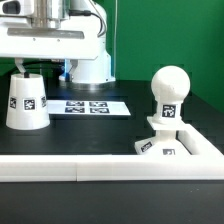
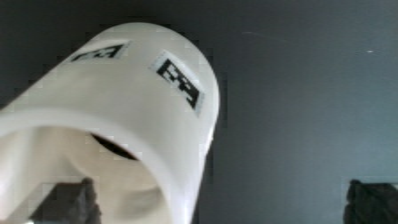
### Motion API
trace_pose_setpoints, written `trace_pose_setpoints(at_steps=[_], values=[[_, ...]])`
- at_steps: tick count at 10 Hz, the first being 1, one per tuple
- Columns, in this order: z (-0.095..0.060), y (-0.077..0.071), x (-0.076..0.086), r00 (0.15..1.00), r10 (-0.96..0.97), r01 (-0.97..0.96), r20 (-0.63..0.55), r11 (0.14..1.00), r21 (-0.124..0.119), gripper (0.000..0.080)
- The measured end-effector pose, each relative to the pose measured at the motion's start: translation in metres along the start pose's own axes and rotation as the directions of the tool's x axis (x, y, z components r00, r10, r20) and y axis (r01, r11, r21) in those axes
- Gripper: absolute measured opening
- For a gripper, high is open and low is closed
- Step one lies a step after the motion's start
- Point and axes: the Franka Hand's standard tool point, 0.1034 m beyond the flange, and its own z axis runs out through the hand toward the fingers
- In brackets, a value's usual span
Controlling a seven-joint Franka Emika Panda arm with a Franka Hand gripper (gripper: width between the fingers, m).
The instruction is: Assemble lamp
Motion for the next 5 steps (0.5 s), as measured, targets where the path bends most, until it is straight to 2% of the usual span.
trace_pose_setpoints(at_steps=[2, 3, 4, 5], values=[[0.0033, -0.0002, -0.0014, 1.000, 0.003, -0.003, 0.008, 1.000, -0.001, 0.0698], [0.0021, -0.0012, 0.0008, 1.000, 0.002, -0.002, 0.004, 1.000, -0.002, 0.0605], [0.0022, -0.0010, 0.0007, 1.000, 0.001, -0.001, 0.005, 1.000, -0.002, 0.0605], [0.0026, -0.0011, 0.0005, 1.000, 0.000, 0.000, 0.005, 1.000, -0.002, 0.0404]])
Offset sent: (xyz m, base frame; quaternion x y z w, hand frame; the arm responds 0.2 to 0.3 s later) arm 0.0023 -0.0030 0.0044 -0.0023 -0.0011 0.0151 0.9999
